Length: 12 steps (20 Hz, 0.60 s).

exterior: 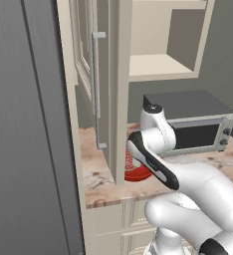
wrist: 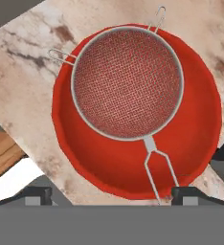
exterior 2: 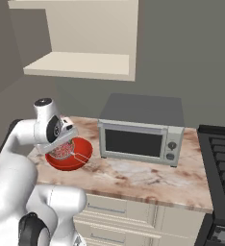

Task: Open the cabinet and setup a tea strainer by placing it in the bowl upright.

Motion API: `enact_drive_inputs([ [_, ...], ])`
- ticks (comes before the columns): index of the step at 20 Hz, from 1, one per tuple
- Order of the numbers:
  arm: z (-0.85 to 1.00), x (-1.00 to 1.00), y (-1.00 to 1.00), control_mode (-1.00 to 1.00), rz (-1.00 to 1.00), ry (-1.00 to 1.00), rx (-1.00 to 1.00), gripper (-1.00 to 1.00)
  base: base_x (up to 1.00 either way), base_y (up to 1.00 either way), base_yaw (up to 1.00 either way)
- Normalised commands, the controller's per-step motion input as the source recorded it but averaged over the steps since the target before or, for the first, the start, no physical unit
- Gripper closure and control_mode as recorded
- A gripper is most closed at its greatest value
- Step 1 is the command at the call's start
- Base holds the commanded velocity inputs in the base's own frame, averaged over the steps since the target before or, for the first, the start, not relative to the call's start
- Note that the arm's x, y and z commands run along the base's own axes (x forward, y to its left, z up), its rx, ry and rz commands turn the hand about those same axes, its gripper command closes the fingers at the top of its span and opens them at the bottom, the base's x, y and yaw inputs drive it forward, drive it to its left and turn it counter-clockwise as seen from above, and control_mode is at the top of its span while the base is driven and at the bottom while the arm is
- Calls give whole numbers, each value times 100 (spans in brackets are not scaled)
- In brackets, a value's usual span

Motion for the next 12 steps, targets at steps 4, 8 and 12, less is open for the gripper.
enact_drive_inputs([
  [4,12,-19,-100,-100,-46,20,4,-100,0,0,0],
  [8,34,-54,-76,-100,-49,2,4,-100,0,0,0],
  [12,35,-53,-59,-100,-53,0,0,-100,0,0,0],
])
